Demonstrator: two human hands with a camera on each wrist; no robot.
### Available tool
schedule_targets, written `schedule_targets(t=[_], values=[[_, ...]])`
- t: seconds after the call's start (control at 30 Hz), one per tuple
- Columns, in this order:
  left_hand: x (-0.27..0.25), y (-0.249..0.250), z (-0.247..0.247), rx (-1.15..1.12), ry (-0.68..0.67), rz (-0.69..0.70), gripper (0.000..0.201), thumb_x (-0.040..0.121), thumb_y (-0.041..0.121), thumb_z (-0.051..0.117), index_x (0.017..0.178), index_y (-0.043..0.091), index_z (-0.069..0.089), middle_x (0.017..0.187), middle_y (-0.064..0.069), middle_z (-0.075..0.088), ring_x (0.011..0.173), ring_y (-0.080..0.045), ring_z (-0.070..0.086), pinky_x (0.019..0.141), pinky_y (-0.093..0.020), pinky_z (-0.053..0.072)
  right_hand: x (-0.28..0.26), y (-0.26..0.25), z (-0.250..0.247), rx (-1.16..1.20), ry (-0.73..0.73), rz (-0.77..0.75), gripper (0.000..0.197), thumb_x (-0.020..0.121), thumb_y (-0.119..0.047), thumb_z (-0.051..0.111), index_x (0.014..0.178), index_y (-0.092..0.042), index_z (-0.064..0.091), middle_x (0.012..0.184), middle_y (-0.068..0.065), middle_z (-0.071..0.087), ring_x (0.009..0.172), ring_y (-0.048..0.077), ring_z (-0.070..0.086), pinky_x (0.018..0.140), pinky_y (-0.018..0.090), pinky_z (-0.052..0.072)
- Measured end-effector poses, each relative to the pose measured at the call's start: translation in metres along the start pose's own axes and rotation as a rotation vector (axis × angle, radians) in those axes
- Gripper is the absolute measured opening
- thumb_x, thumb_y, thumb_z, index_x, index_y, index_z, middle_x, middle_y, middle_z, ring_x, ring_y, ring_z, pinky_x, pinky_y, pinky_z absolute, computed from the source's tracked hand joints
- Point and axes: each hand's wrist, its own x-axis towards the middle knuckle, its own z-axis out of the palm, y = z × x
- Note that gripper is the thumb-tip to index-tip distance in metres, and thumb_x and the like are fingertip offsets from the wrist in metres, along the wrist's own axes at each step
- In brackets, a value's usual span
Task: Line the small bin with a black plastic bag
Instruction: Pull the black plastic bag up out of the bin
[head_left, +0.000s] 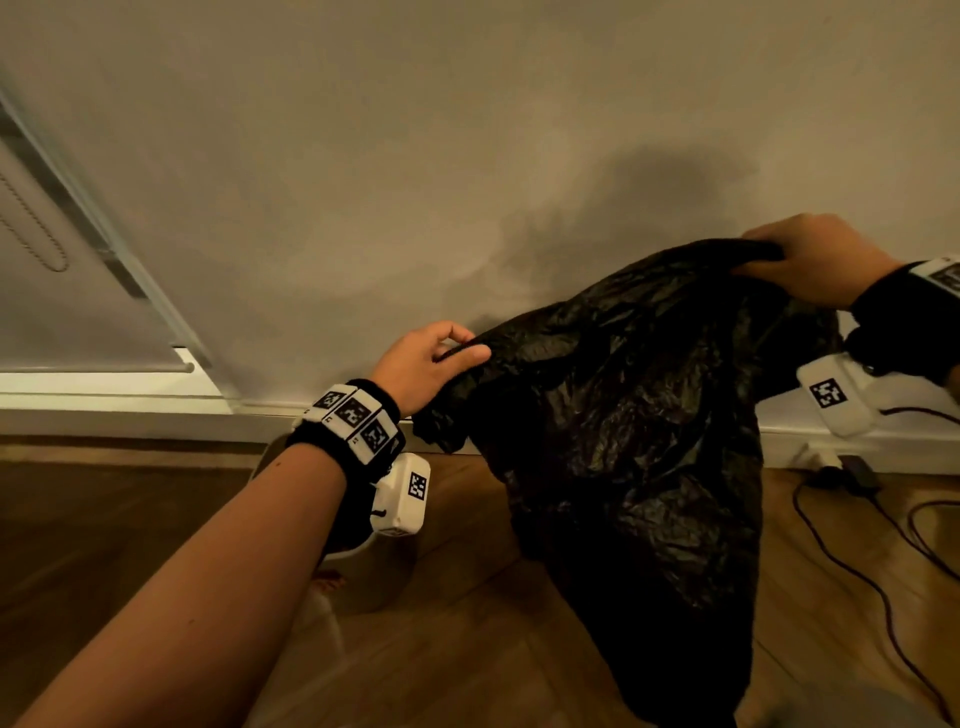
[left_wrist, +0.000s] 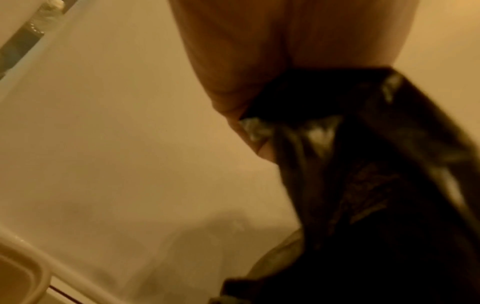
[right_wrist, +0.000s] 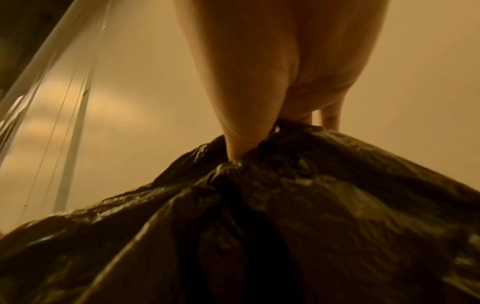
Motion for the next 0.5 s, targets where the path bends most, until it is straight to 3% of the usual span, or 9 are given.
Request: schedule_targets(t=[0.1, 0.2, 0.3, 0.4, 0.5], values=[[-0.005, 0.0, -0.004, -0.052, -0.099, -0.021, 0.009, 0.085, 0.028, 0.067, 0.091, 0.024, 0.06, 0.08, 0.009, 0.067, 0.063, 0.008, 0.063, 0.06, -0.006, 0.048, 0.002, 0.004, 0.002, -0.023, 0.028, 0.042, 0.021, 0.092, -0.027, 0.059, 0.104, -0.013, 0.069, 0.097, 0.019, 0.068, 0.088, 0.033, 0.061, 0.071, 0.034, 0.04], [-0.009, -0.008, -0.008, -0.085, -0.184, -0.082, 0.02, 0.082, 0.025, 0.071, 0.1, 0.02, 0.065, 0.089, 0.008, 0.07, 0.074, 0.005, 0.066, 0.066, -0.005, 0.049, 0.003, 0.01, 0.002, -0.064, 0.04, 0.106, 0.022, 0.092, -0.029, 0.058, 0.104, -0.015, 0.069, 0.097, 0.02, 0.068, 0.088, 0.036, 0.062, 0.071, 0.038, 0.045], [-0.012, -0.015, -0.009, -0.056, -0.25, -0.11, 0.015, 0.08, 0.019, 0.073, 0.094, 0.015, 0.068, 0.079, 0.012, 0.07, 0.065, 0.011, 0.062, 0.064, -0.002, 0.045, 0.001, 0.013, 0.004, -0.088, 0.04, 0.173, 0.024, 0.092, -0.033, 0.057, 0.105, -0.016, 0.068, 0.098, 0.019, 0.068, 0.089, 0.037, 0.062, 0.074, 0.041, 0.049], [-0.013, -0.019, -0.005, -0.062, -0.244, -0.123, 0.002, 0.084, 0.019, 0.069, 0.085, 0.018, 0.068, 0.067, 0.014, 0.069, 0.06, 0.011, 0.061, 0.061, -0.001, 0.043, -0.002, 0.008, 0.011, -0.082, 0.006, 0.187, 0.027, 0.091, -0.036, 0.058, 0.107, -0.016, 0.068, 0.1, 0.019, 0.068, 0.09, 0.037, 0.062, 0.076, 0.042, 0.051], [-0.012, -0.015, 0.002, -0.124, -0.178, -0.083, 0.014, 0.092, 0.02, 0.058, 0.097, 0.009, 0.065, 0.08, 0.003, 0.069, 0.062, 0.009, 0.063, 0.062, -0.004, 0.047, -0.005, -0.009, 0.02, -0.071, -0.076, 0.136, 0.039, 0.085, -0.044, 0.065, 0.113, -0.017, 0.062, 0.107, 0.019, 0.065, 0.096, 0.036, 0.061, 0.082, 0.045, 0.05]])
